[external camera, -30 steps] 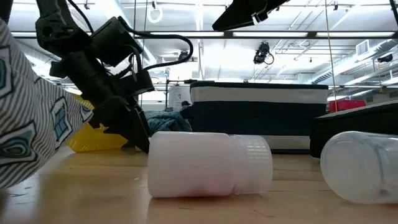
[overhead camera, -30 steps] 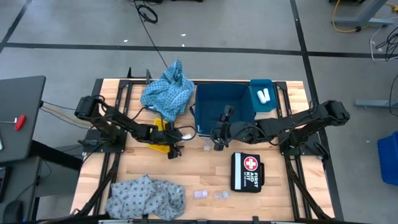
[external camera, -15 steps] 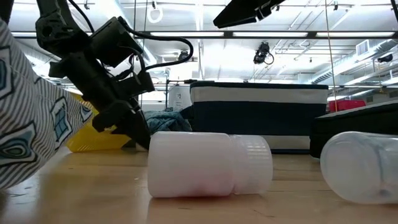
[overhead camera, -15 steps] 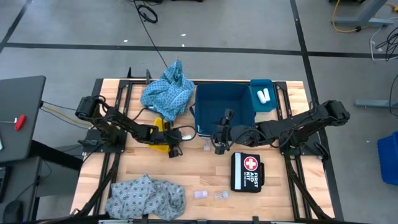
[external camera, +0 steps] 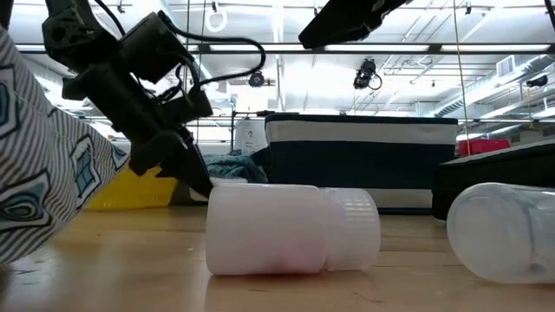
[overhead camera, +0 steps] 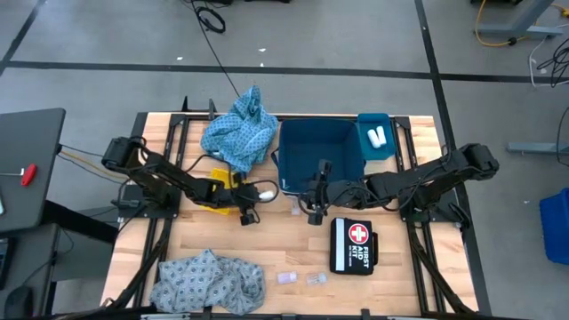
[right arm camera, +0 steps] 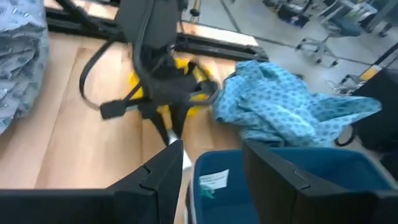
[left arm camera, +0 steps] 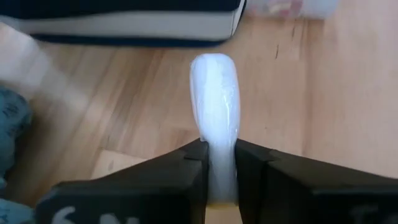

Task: Pick & place medical supplies in basket/bin
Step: Put the white rolled gauze into the blue bin

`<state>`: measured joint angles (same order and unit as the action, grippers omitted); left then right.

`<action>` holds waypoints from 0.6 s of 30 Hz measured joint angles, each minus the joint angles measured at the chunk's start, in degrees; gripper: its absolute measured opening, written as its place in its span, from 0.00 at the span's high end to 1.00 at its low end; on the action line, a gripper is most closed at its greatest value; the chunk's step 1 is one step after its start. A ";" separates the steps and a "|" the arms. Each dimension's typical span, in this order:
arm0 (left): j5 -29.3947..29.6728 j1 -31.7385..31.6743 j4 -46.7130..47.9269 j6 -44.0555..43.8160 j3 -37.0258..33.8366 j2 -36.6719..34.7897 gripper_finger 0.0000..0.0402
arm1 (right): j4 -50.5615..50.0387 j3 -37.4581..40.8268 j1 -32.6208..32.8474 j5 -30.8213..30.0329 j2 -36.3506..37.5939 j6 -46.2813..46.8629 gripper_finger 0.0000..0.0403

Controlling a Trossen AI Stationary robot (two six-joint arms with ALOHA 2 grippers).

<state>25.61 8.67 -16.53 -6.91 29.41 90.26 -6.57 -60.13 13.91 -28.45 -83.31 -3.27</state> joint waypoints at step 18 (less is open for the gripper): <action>5.96 6.94 1.67 4.09 -0.02 -13.66 0.89 | 2.98 0.66 -0.41 5.31 -1.68 2.09 0.57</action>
<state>31.57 15.61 -14.86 -2.82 29.39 76.60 -3.59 -59.47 13.50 -23.14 -84.99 -1.18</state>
